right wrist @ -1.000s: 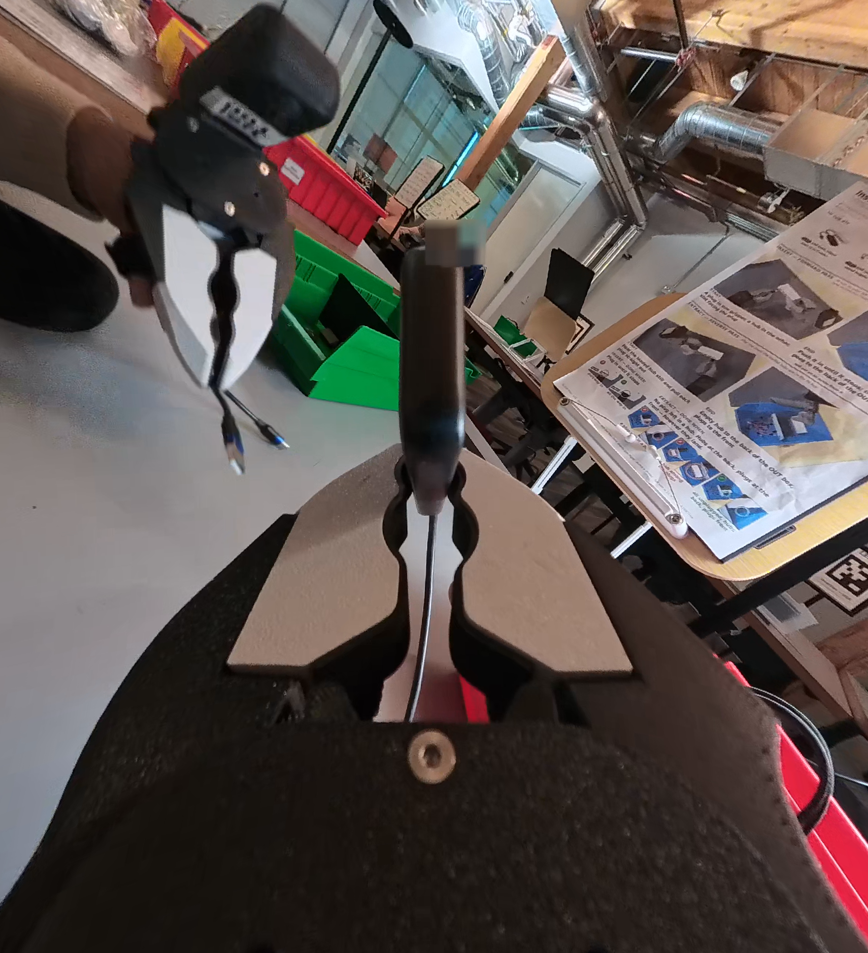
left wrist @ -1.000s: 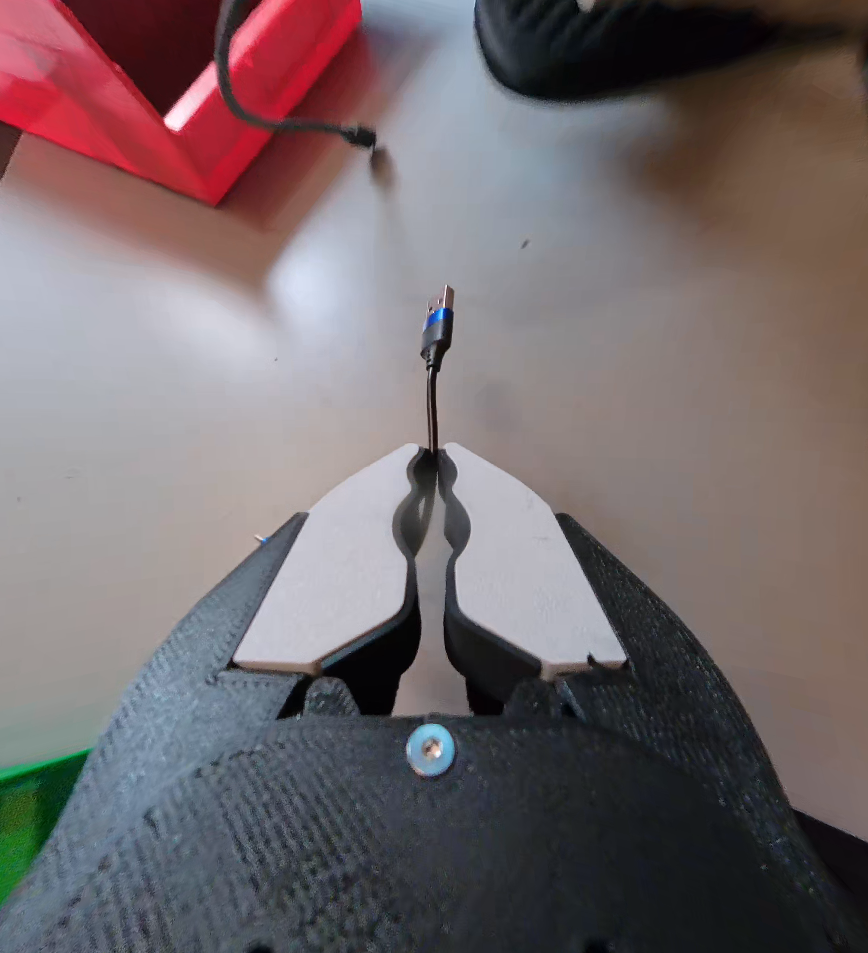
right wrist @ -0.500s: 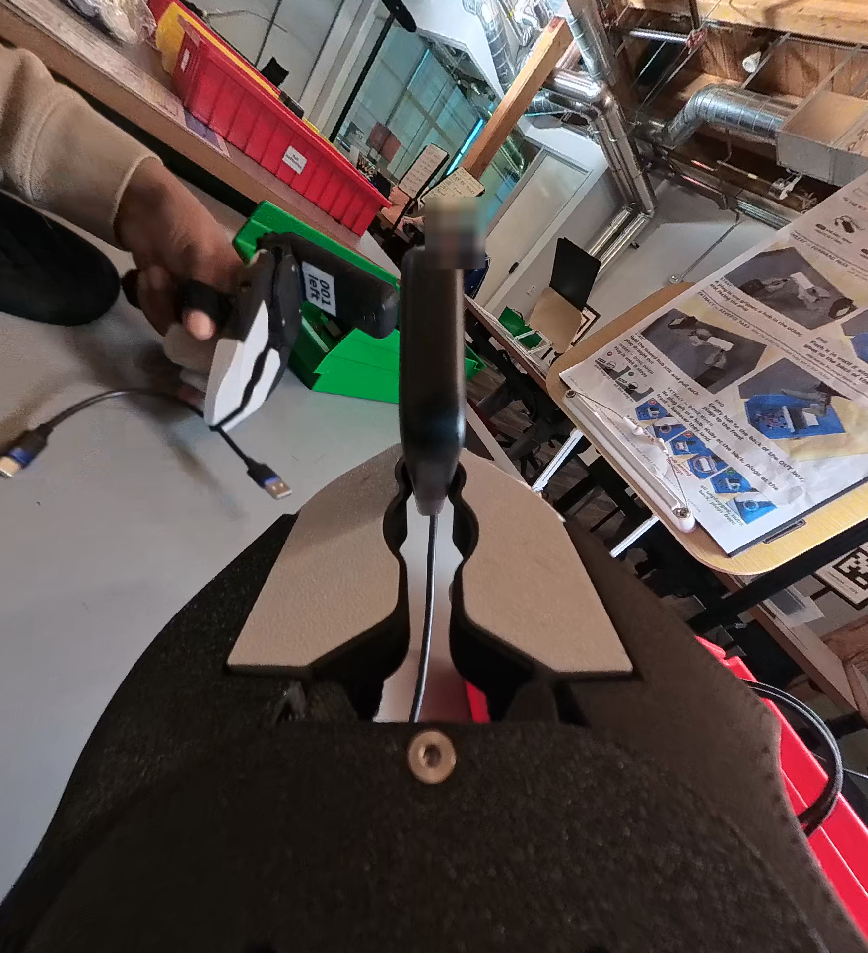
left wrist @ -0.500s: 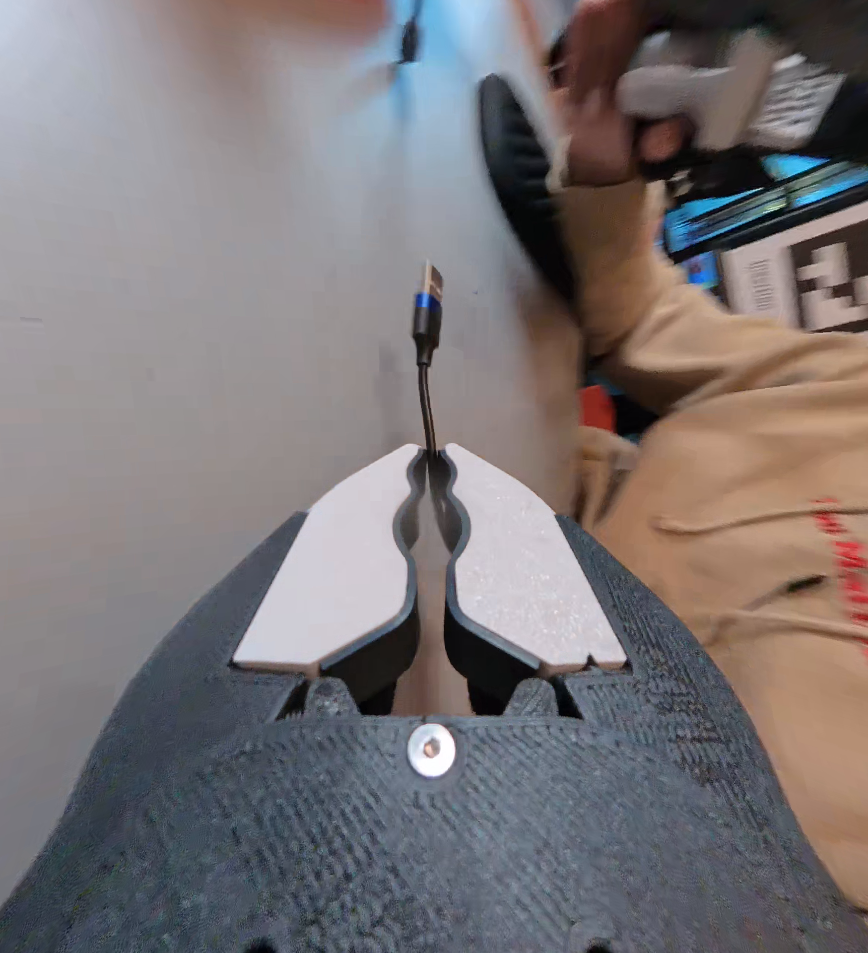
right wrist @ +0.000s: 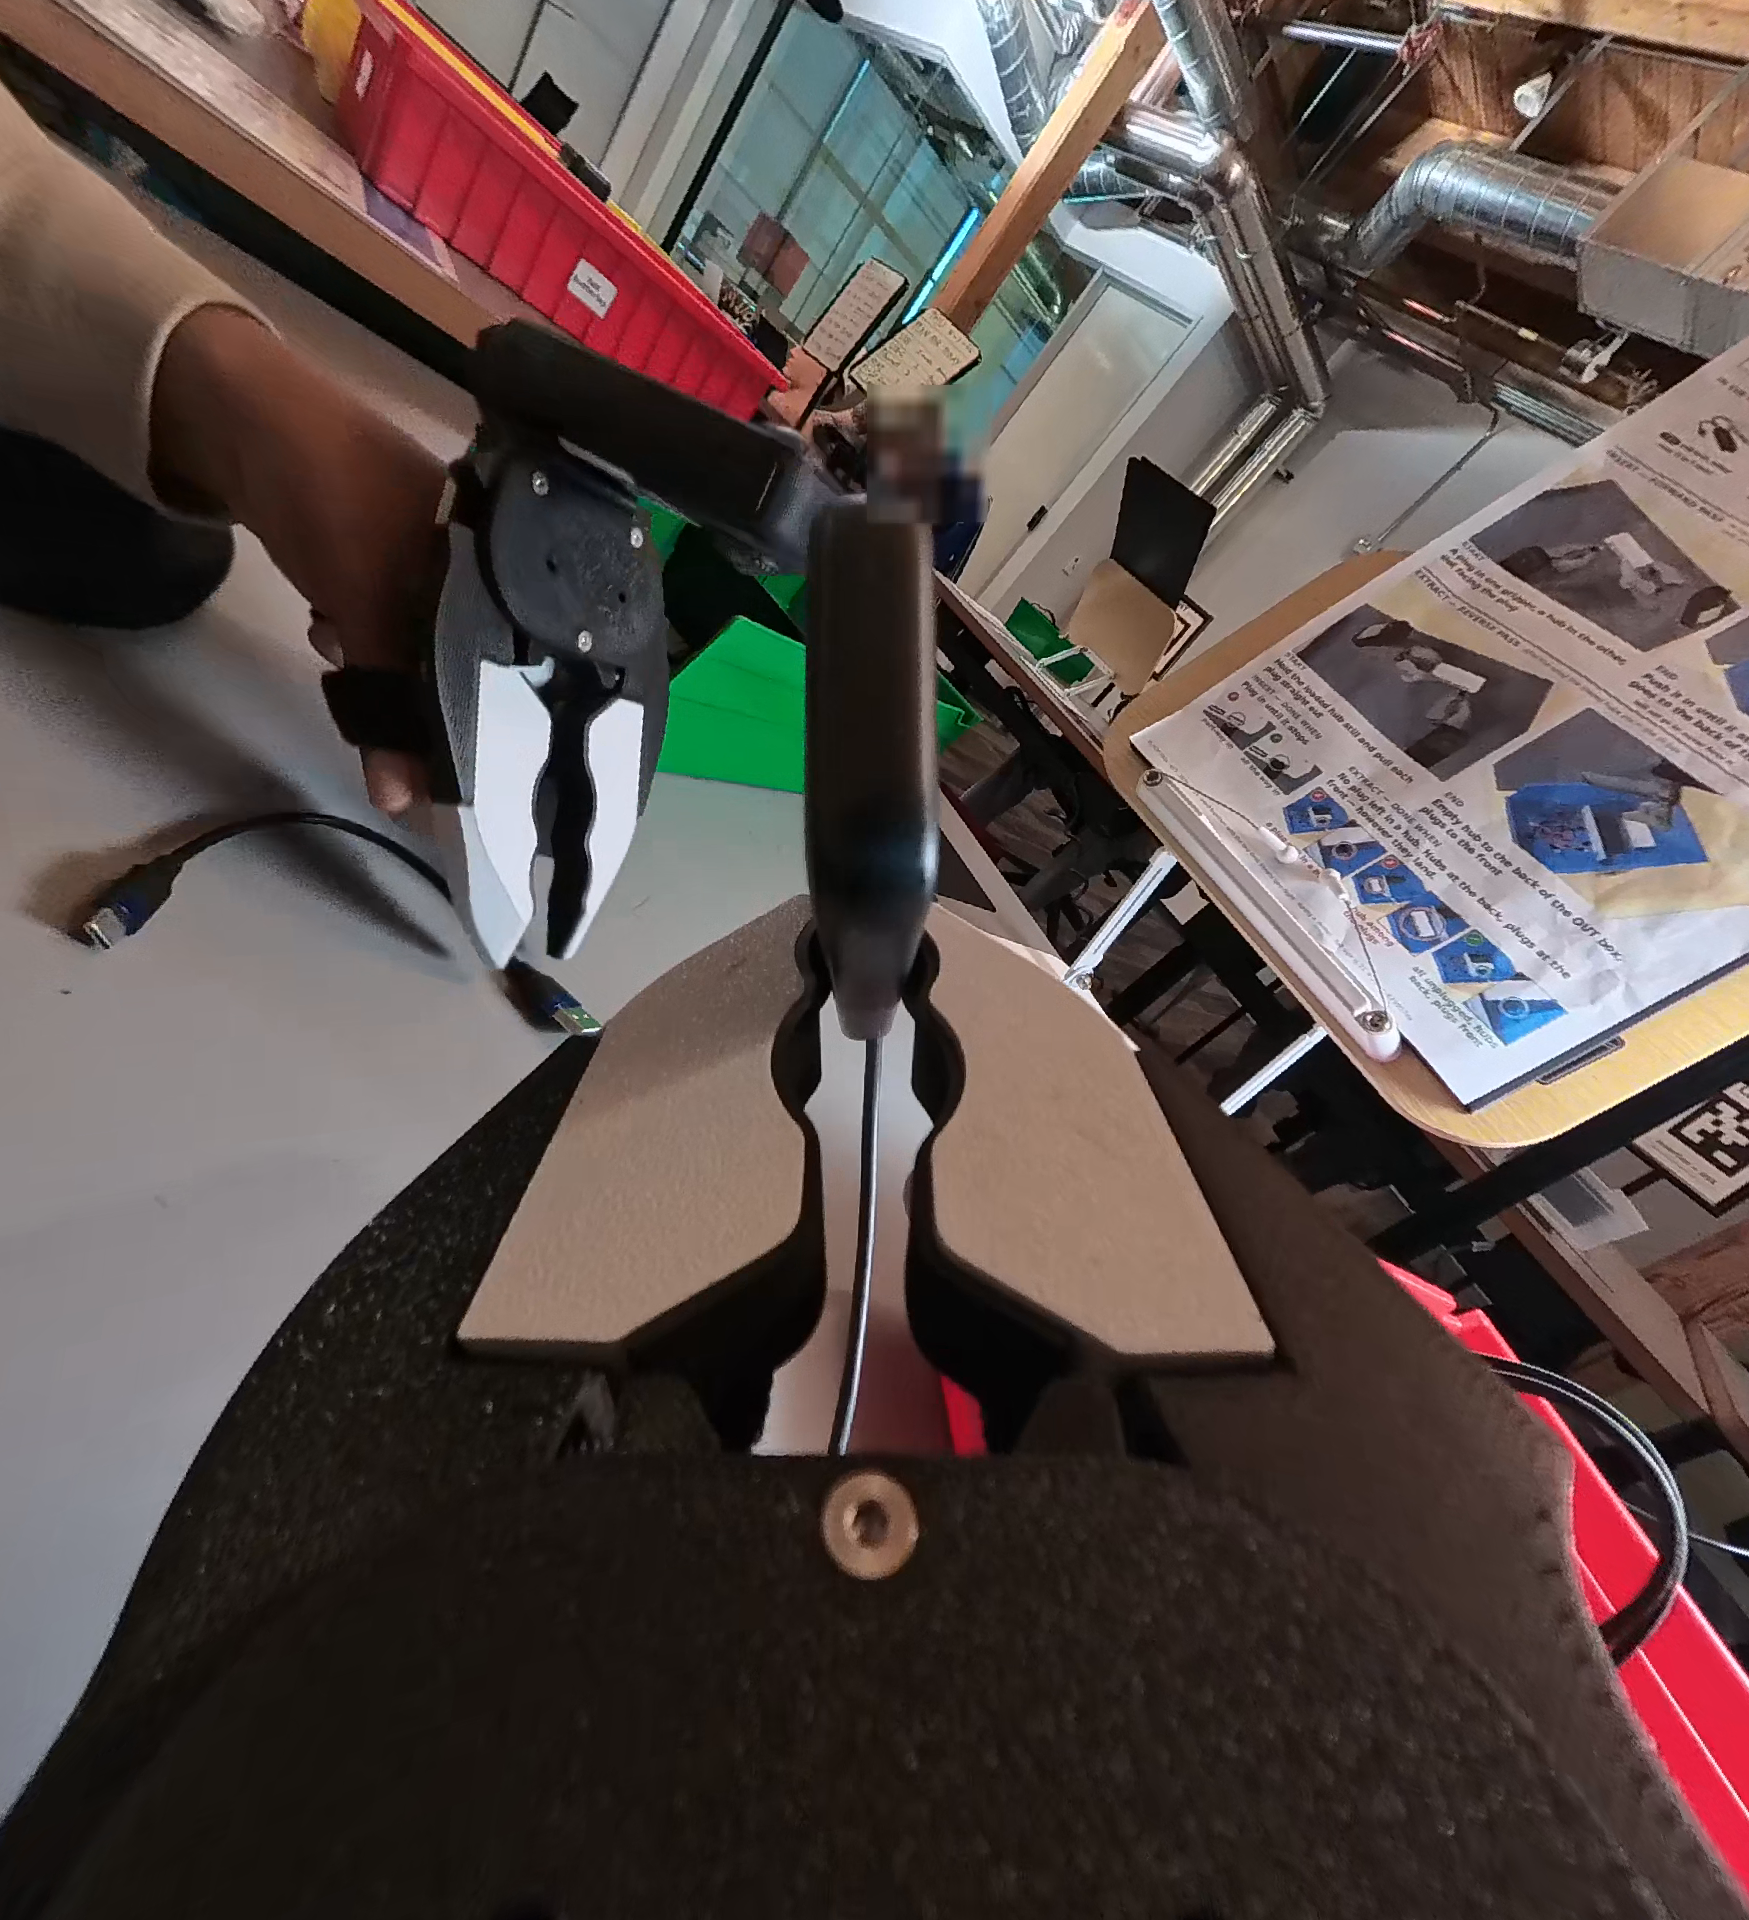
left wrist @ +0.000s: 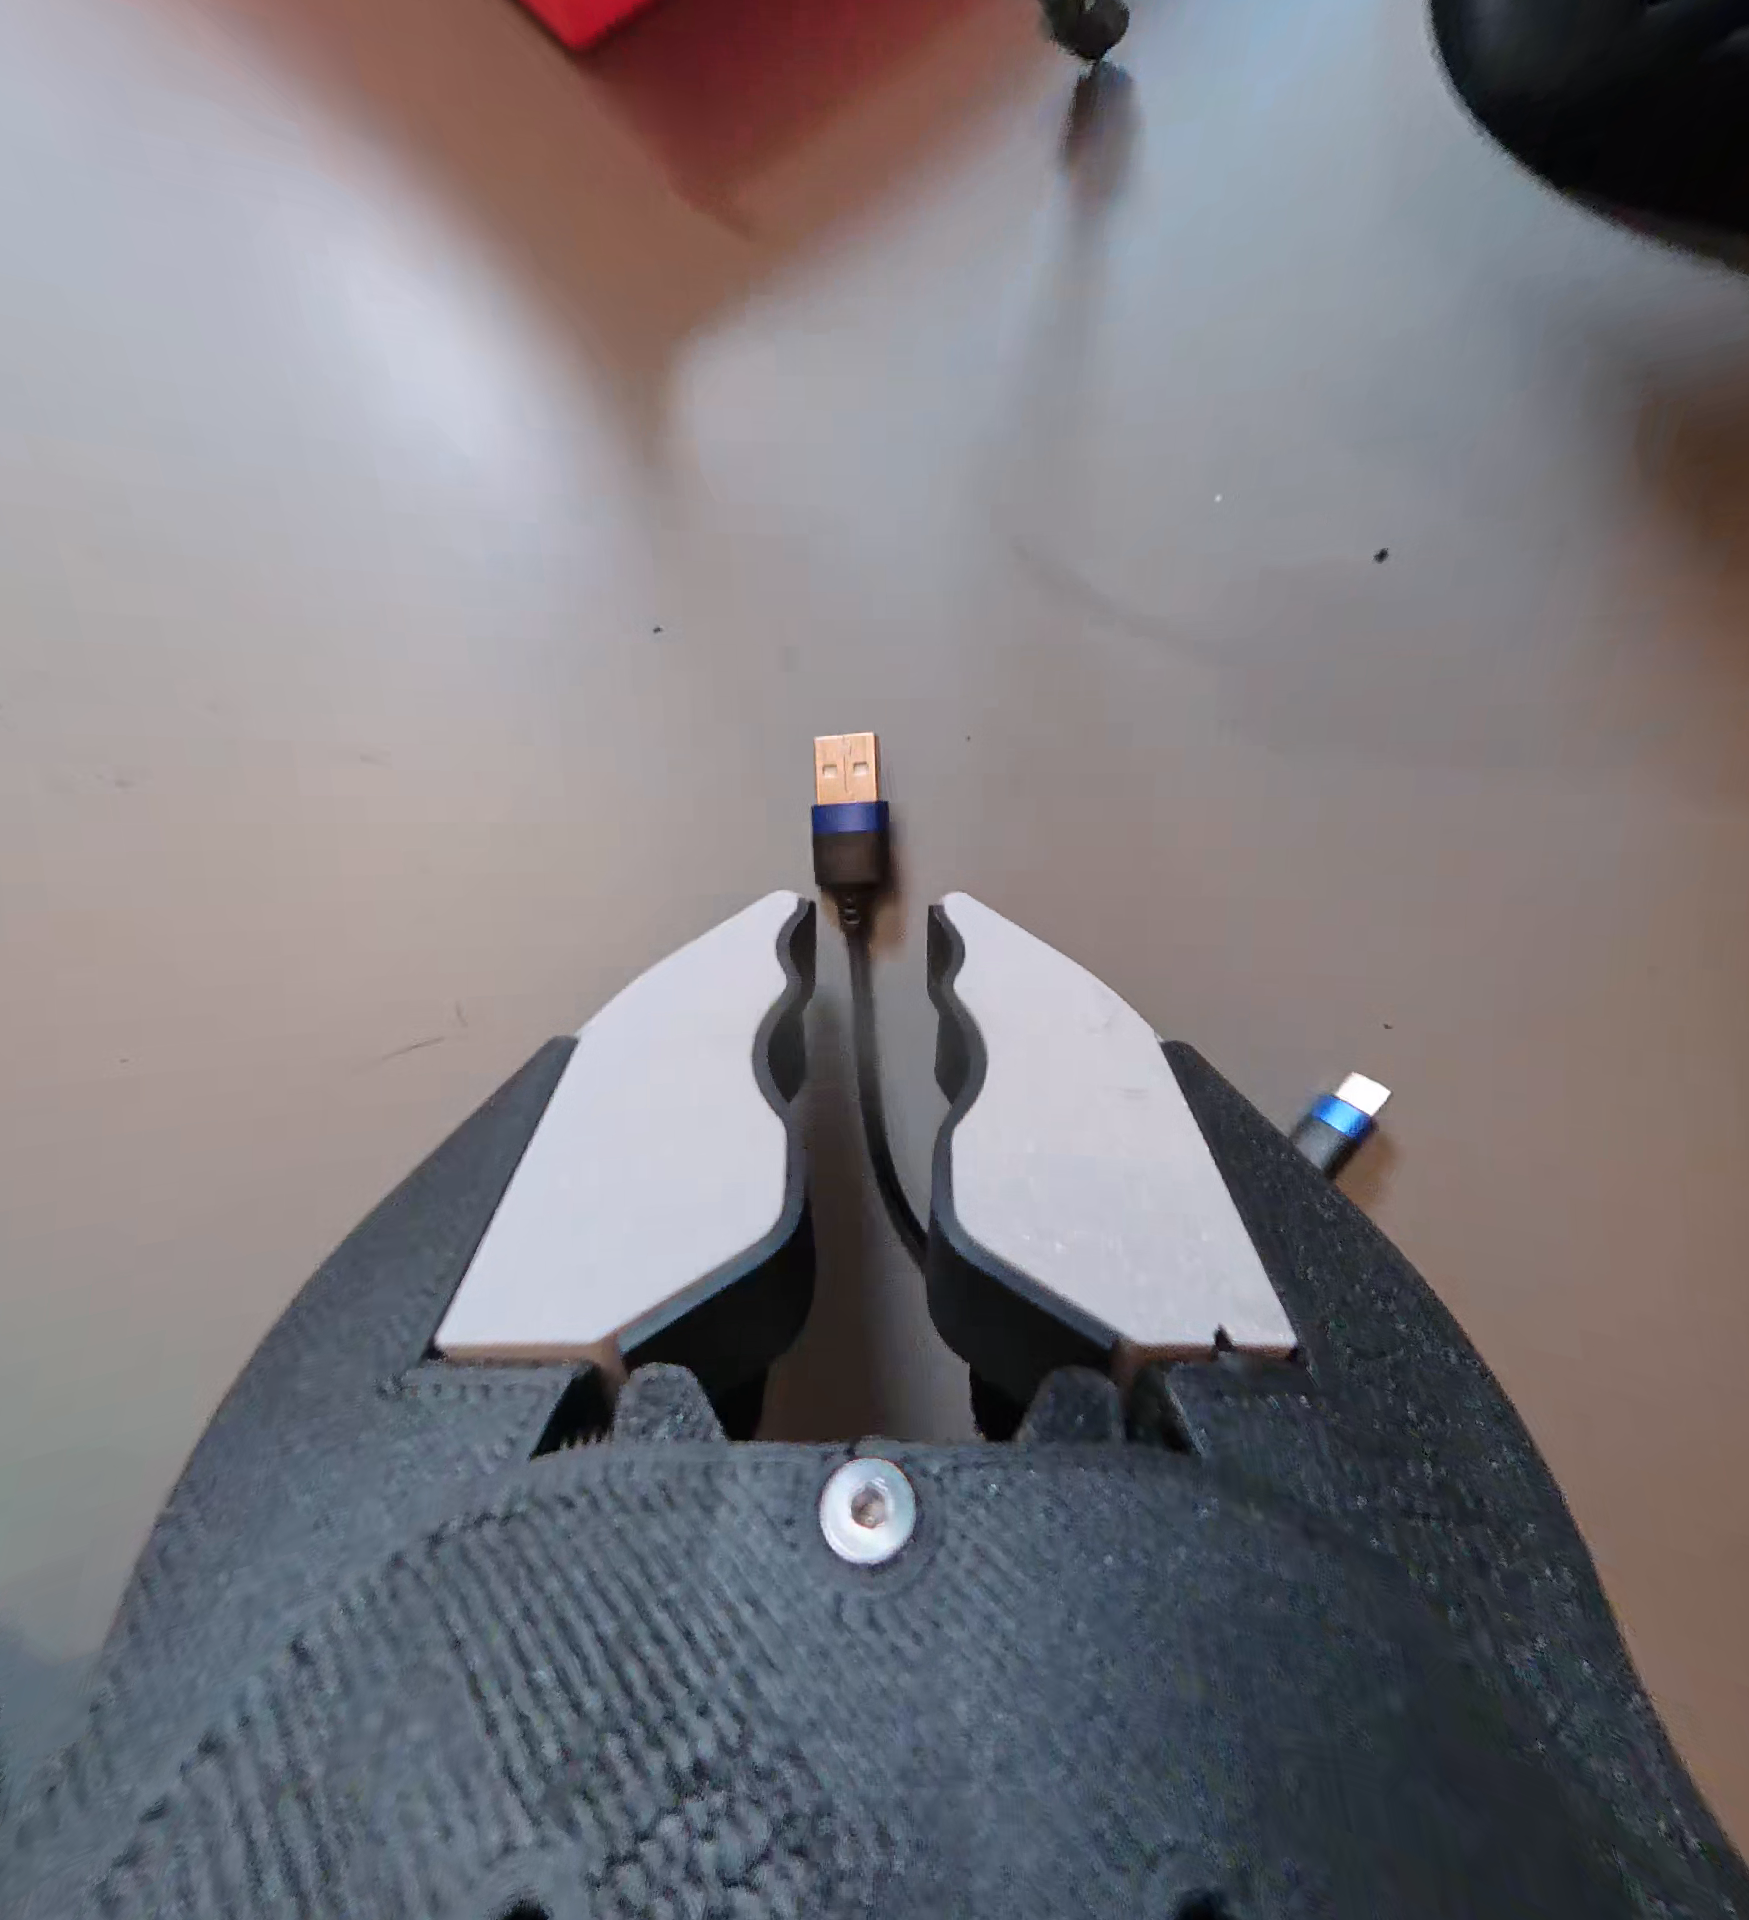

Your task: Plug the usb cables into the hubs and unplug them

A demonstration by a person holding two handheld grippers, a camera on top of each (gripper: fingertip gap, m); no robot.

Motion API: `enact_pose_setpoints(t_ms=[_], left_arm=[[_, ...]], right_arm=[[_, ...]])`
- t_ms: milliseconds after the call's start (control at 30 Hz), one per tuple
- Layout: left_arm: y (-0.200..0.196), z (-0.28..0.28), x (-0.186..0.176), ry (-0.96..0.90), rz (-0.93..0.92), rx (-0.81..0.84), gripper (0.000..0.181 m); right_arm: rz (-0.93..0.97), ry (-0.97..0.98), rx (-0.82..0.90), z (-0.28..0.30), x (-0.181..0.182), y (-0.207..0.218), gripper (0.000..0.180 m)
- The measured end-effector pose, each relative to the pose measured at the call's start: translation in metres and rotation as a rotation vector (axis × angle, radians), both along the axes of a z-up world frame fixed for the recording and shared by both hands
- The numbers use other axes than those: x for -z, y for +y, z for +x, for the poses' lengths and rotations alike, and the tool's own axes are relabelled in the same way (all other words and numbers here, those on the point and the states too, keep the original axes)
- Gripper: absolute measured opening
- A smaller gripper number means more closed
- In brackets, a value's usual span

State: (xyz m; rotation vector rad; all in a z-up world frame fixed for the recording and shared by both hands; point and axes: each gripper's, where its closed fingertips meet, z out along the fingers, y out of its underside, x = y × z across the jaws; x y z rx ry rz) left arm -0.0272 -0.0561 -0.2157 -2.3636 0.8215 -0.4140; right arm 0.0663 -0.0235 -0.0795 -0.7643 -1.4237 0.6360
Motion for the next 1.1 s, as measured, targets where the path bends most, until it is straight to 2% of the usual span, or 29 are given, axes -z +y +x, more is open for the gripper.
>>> enact_pose_setpoints(t_ms=[33,367,533,667,867,1100], left_arm=[[0.002,-0.001,0.003,0.032,0.016,-0.016,0.021],[0.003,-0.001,0.009,0.050,0.048,-0.015,0.019],[0.003,0.001,0.009,0.093,0.102,0.044,0.006],[-0.005,0.001,0.007,0.086,0.076,0.091,0.006],[-0.027,0.013,-0.034,0.001,0.078,0.204,0.006],[-0.039,0.026,-0.063,0.035,-0.004,0.347,0.006]], right_arm=[[0.001,-0.001,-0.002,0.000,0.000,-0.001,0.012],[-0.009,-0.012,-0.012,-0.003,0.004,-0.004,0.012],[-0.018,-0.035,-0.040,-0.006,0.010,-0.009,0.012],[0.000,-0.062,-0.053,-0.007,0.016,-0.012,0.012],[0.095,-0.137,-0.059,-0.012,0.033,-0.018,0.012],[0.235,-0.242,-0.065,-0.024,0.059,-0.028,0.012]])
